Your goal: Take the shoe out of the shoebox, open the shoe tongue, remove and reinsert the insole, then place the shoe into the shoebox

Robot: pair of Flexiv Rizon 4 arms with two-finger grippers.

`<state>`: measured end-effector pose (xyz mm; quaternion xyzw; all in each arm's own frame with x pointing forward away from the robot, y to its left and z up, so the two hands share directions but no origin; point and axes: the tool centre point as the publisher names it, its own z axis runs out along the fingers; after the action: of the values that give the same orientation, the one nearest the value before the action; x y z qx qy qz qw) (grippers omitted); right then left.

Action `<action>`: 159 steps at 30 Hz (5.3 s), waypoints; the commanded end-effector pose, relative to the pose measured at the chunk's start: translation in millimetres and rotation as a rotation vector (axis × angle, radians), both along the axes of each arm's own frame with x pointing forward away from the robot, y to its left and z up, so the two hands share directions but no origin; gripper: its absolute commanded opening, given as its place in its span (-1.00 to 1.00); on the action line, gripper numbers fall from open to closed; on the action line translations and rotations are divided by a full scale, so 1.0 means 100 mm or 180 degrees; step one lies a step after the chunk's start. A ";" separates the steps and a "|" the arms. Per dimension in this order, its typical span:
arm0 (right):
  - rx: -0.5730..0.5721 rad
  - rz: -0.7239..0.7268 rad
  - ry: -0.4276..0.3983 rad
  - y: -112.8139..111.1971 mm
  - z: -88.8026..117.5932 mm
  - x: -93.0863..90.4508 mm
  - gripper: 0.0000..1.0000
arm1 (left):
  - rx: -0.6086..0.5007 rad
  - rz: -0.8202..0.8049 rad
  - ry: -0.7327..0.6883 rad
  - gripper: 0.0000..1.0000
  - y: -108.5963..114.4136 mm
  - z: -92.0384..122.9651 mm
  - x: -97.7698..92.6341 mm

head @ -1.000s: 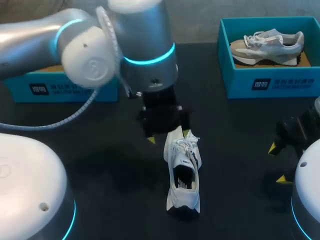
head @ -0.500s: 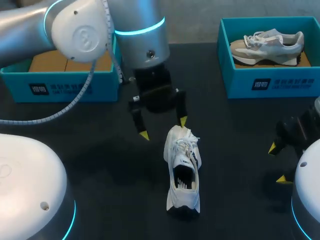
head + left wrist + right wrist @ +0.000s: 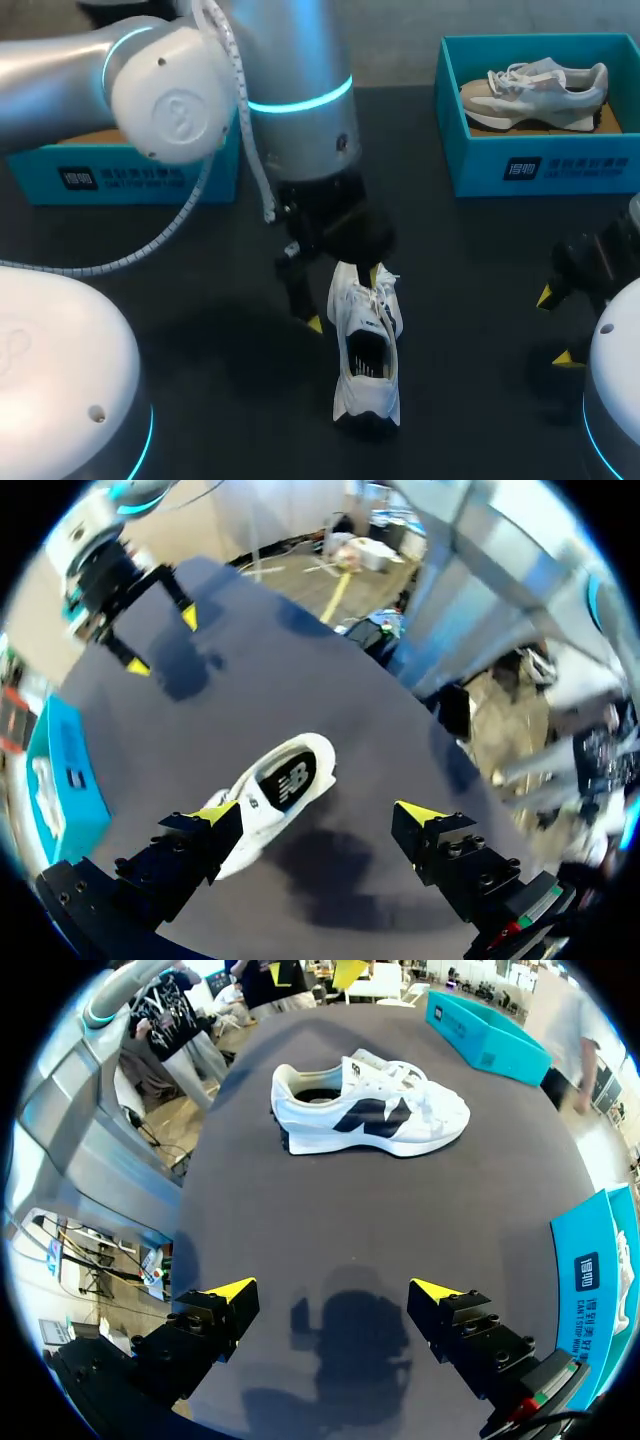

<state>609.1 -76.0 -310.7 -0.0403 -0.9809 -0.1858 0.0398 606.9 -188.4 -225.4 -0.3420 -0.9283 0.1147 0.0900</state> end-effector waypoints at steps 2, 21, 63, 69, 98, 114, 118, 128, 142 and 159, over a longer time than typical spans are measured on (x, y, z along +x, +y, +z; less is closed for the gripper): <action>-0.0005 -0.0003 -0.0009 0.00 0.00 -0.02 1.00 | 0.0285 0.0642 -0.0077 1.00 -0.01 0.01 -0.05; -0.0005 -0.0003 -0.0009 0.00 0.00 -0.02 1.00 | 0.0548 0.1829 0.0143 1.00 -0.36 -0.54 -0.55; -0.0005 -0.0003 -0.0009 0.00 0.00 -0.02 1.00 | 0.0904 0.2043 0.0016 0.97 -0.36 -1.55 -0.81; -0.0005 -0.0003 -0.0009 0.00 0.00 -0.02 1.00 | 0.0867 0.2106 -0.0113 0.58 -0.36 -1.58 -0.82; -0.0005 -0.0003 -0.0009 0.00 0.00 -0.02 1.00 | 0.0830 0.2117 -0.0441 -1.00 -0.18 -1.01 -0.48; -0.0005 -0.0003 -0.0009 0.00 0.00 -0.02 1.00 | 0.0981 0.2069 -0.0384 -1.00 0.16 -0.31 0.26; -0.0005 -0.0003 -0.0009 0.00 0.00 -0.02 1.00 | 0.0981 0.2069 -0.0384 -1.00 0.16 -0.31 0.26; -0.0005 -0.0003 -0.0009 0.00 0.00 -0.02 1.00 | 0.0953 0.2075 -0.0379 -1.00 0.20 -0.25 0.34; -0.0005 -0.0003 -0.0009 0.00 0.00 -0.02 1.00 | 0.0778 0.2239 -0.0389 -1.00 0.82 0.40 1.35; -0.0005 -0.0003 -0.0009 0.00 0.00 -0.02 1.00 | 0.0699 0.2175 -0.0278 -1.00 1.21 0.74 1.91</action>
<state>609.1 -76.0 -310.6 -0.0403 -0.9810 -0.1858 0.0398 800.8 -70.7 -151.4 -0.0048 -0.9987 0.0191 0.0461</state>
